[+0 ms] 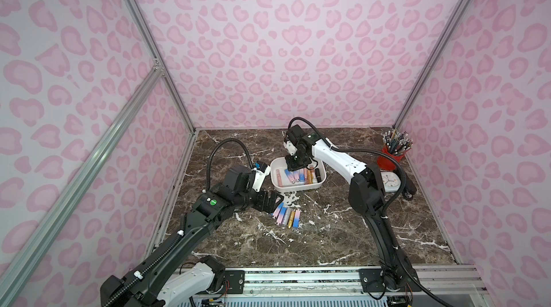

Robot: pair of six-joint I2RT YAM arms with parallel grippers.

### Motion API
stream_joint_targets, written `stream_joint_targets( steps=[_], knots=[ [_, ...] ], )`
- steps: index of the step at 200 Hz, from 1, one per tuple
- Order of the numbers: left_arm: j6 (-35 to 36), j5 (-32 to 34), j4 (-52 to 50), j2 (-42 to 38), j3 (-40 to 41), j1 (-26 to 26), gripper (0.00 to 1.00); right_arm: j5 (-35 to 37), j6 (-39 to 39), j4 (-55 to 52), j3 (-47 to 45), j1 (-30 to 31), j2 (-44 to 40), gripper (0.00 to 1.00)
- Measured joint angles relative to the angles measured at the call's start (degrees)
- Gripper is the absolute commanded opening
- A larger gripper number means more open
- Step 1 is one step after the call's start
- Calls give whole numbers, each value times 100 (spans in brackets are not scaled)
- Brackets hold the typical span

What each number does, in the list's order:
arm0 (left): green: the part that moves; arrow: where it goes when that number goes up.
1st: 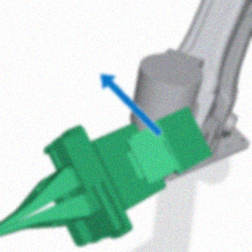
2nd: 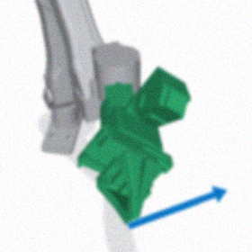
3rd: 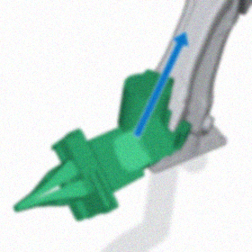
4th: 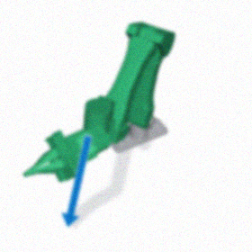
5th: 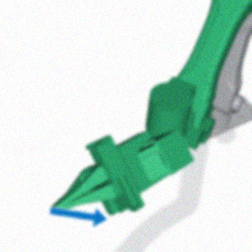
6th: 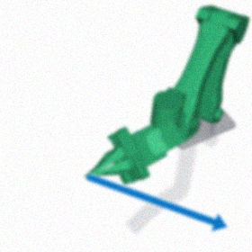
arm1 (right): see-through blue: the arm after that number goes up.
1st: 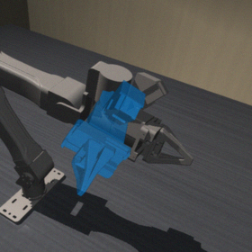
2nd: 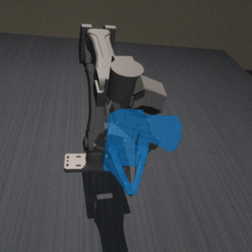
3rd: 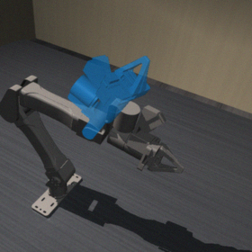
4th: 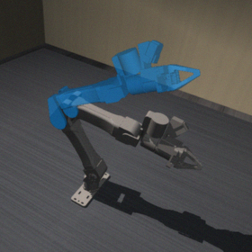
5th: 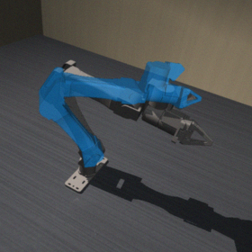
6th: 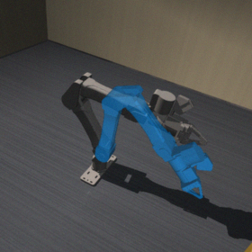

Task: Put the lipstick into the storage box
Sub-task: Place the lipstick in the storage box, then pick up the lipstick at the center of the board.

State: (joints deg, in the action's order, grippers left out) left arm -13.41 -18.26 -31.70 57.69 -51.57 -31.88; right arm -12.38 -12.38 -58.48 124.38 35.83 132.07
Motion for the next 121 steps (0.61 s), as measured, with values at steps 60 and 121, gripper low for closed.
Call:
stream_joint_targets(
  steps=[60,121],
  knots=[
    [-15,-302,-162,-308,317,-2,97,109,-260,245,-2234,35,-1982,36],
    [-308,-380,-83,-339,623,-39,97,190,-997,754,-4472,743,-3235,36]
  ],
)
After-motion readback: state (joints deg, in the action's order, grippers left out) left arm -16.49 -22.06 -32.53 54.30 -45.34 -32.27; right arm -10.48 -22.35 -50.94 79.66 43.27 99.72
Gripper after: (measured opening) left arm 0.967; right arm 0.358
